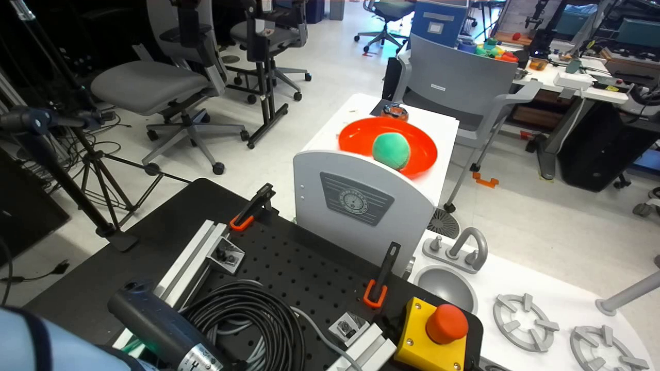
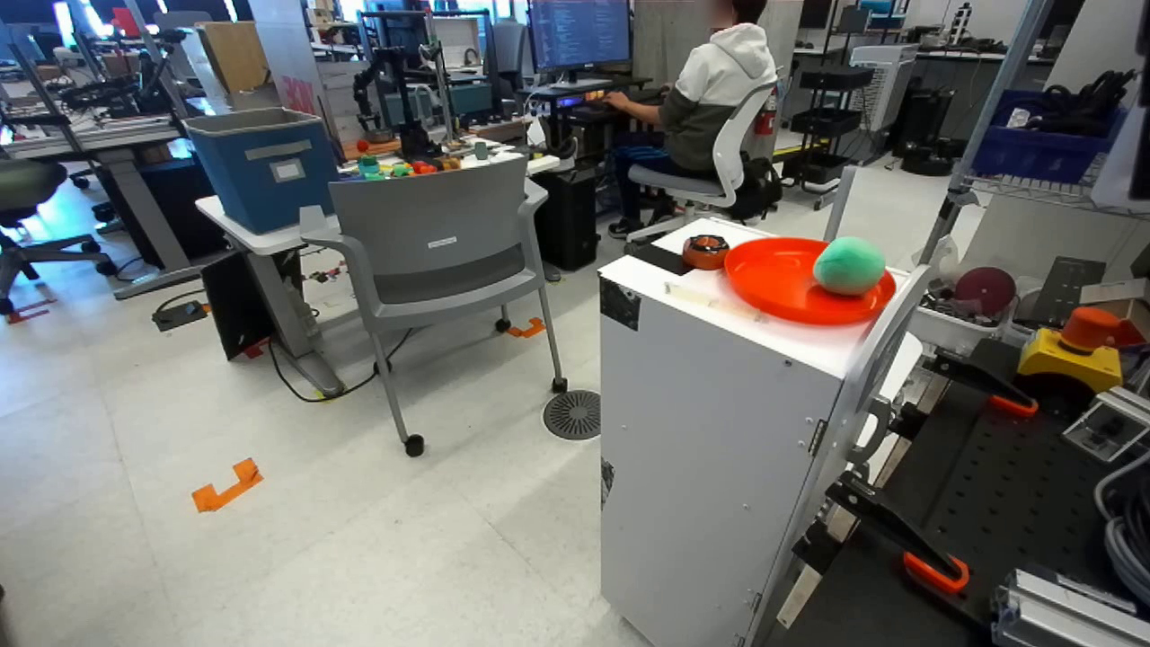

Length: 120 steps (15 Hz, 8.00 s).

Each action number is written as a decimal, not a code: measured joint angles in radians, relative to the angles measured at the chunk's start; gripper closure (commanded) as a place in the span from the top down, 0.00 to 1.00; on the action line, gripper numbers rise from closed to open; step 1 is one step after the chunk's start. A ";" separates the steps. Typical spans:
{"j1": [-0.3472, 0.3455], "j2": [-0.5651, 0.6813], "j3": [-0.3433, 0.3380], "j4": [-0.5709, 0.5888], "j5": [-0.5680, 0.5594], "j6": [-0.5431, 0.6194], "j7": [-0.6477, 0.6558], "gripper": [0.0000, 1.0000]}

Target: Pick up the green plush toy from the orange plate and put it on the counter

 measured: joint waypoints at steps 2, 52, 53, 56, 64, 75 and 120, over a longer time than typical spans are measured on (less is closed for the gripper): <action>0.000 0.000 0.000 0.000 0.000 0.000 0.000 1.00; 0.000 0.001 -0.001 0.000 0.000 0.000 -0.002 1.00; 0.000 0.001 -0.001 0.000 0.000 0.000 -0.002 1.00; 0.000 0.001 -0.001 0.000 0.000 0.000 -0.002 1.00; 0.000 0.001 -0.001 0.000 0.000 0.000 -0.002 1.00; 0.000 0.001 -0.001 0.000 0.000 0.000 -0.002 1.00; -0.030 -0.091 -0.150 0.002 0.013 0.002 -0.084 1.00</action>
